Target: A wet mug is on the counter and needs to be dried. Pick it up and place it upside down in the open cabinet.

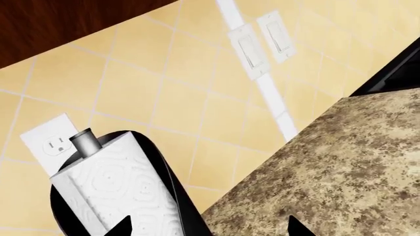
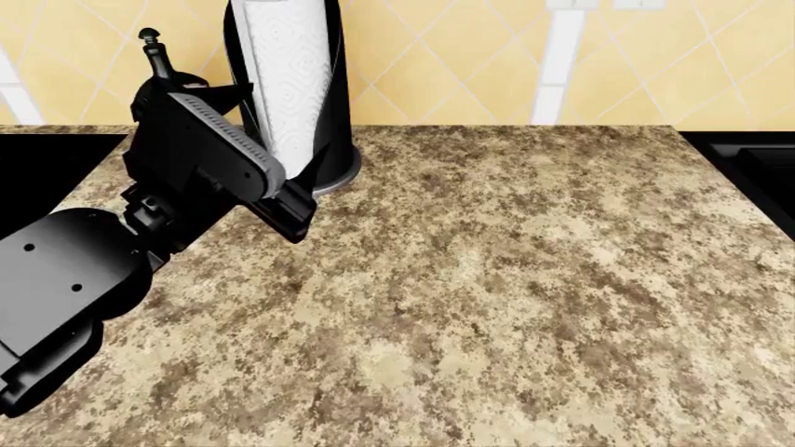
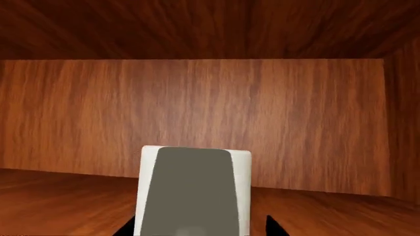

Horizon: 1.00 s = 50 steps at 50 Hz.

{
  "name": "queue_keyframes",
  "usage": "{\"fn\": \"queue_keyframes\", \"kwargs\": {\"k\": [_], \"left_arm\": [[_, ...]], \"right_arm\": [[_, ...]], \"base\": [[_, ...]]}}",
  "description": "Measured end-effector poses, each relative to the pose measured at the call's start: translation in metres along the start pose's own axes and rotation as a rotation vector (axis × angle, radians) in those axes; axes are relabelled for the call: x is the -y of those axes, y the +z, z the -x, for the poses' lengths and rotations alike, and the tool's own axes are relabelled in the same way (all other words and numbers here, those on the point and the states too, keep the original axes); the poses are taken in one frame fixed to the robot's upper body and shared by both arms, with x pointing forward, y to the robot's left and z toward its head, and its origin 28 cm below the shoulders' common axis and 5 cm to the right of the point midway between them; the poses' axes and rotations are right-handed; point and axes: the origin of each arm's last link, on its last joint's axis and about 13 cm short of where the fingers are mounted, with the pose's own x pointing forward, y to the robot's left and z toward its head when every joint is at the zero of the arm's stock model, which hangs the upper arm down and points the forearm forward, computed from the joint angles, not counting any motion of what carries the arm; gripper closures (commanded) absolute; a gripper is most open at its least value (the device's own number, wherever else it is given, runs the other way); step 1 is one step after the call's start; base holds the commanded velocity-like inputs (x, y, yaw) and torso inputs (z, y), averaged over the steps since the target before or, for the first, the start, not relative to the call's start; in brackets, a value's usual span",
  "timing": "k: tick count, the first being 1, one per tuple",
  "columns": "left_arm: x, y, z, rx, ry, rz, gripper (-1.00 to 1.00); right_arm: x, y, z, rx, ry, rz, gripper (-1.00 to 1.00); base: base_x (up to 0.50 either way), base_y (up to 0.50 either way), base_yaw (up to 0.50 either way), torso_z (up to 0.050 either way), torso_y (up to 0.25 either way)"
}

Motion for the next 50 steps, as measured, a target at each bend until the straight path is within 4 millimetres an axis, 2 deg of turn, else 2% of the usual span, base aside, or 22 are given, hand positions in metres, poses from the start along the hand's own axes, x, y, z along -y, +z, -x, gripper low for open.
{"fn": "queue_keyframes", "kwargs": {"k": [10,34,50], "left_arm": [[0.0,0.0,0.0,0.003,-0.001,0.001,-1.0],[0.0,0.001,0.0,0.009,-0.001,-0.002,-1.0],[0.001,0.0,-0.001,0.008,-0.005,0.0,-1.0]], "right_arm": [[-0.001,-0.002,0.003,0.074,-0.016,0.06,-1.0],[-0.012,0.031,0.021,0.344,0.084,0.126,-1.0],[-0.033,0.059,0.057,0.443,0.147,0.197,-1.0]], "base": [[0.0,0.0,0.0,0.0,0.0],[0.0,0.0,0.0,0.0,0.0],[0.0,0.0,0.0,0.0,0.0]]}}
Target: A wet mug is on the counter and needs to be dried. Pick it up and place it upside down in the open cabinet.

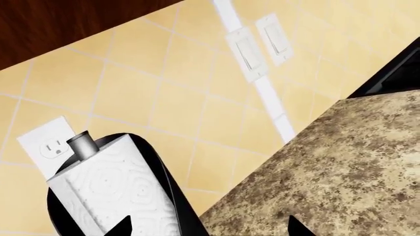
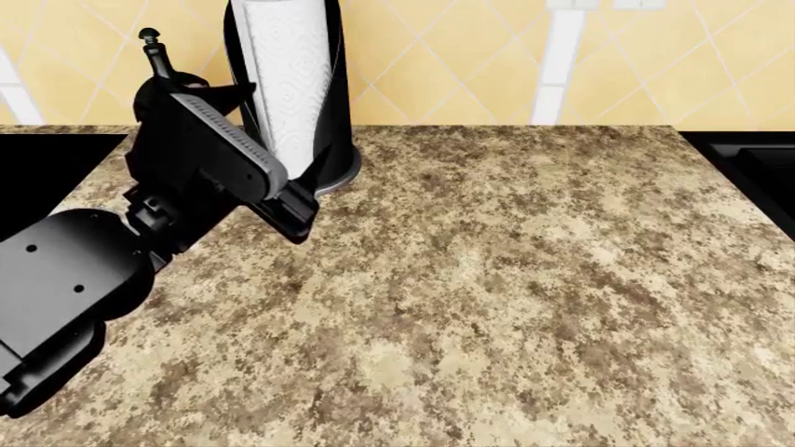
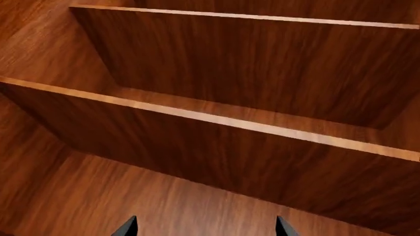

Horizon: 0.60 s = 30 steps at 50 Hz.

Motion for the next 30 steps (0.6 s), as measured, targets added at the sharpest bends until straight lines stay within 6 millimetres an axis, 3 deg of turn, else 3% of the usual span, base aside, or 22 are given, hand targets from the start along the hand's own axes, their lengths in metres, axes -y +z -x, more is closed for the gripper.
{"fn": "queue_keyframes", "kwargs": {"k": [17,30], "left_arm": [[0.002,0.0,0.001,0.0,-0.002,0.0,-1.0],[0.003,0.0,0.0,0.0,-0.005,-0.001,-1.0]], "right_arm": [[-0.037,0.032,0.039,0.053,0.148,-0.046,-1.0],[-0.058,0.037,0.071,0.036,0.267,-0.167,-1.0]], "base": [[0.0,0.0,0.0,0.0,0.0],[0.0,0.0,0.0,0.0,0.0]]}}
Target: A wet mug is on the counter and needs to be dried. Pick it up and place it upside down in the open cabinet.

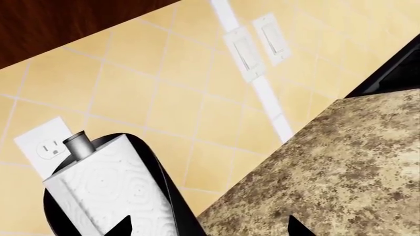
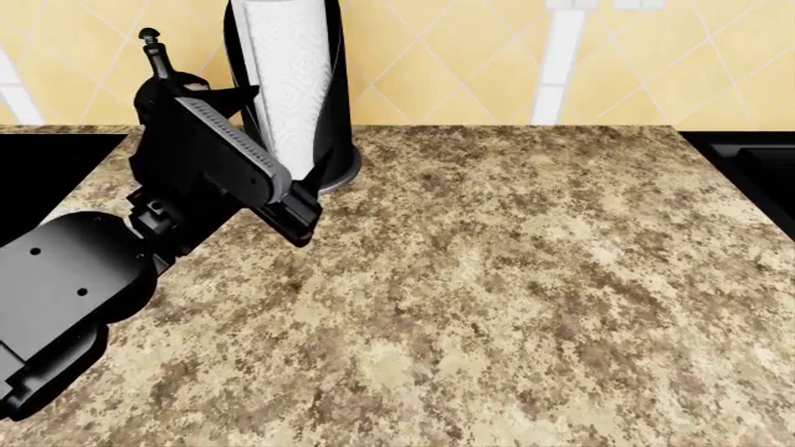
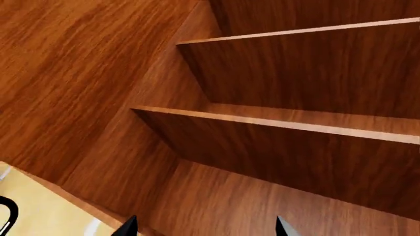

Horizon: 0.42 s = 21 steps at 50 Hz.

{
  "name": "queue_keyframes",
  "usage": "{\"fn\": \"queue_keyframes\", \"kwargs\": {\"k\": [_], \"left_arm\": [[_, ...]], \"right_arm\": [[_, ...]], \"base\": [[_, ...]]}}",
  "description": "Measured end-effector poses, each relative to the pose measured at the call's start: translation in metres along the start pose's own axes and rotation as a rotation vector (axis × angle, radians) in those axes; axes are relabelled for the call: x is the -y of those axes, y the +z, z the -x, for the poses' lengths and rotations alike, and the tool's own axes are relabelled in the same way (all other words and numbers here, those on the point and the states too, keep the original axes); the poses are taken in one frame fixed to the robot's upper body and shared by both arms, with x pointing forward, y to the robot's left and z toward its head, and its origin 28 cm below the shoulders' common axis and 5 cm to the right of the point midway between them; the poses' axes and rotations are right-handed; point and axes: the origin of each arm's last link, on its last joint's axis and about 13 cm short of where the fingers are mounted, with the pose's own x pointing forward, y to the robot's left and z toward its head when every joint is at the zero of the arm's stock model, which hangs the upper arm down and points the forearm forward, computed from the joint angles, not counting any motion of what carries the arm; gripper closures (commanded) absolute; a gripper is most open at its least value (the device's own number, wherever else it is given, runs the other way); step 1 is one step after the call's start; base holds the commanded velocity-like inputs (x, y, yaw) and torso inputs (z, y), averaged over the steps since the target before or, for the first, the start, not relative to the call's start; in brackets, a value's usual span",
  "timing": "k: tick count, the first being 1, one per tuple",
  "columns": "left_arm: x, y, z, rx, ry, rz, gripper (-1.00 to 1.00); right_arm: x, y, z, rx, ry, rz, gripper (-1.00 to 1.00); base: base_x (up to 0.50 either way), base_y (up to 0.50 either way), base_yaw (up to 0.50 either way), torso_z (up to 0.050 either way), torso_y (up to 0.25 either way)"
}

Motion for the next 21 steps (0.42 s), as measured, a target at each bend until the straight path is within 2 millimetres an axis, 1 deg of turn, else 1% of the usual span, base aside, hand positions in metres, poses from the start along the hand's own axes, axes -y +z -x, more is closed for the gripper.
{"fn": "queue_keyframes", "kwargs": {"k": [9,21], "left_arm": [[0.0,0.001,-0.001,0.001,-0.001,-0.001,-1.0],[0.0,0.002,-0.001,0.003,0.0,-0.001,-1.0]], "right_arm": [[-0.017,-0.006,0.014,-0.024,0.075,-0.079,-1.0],[-0.033,-0.017,0.026,-0.052,0.132,-0.159,-1.0]], "base": [[0.0,0.0,0.0,0.0,0.0],[0.0,0.0,0.0,0.0,0.0]]}}
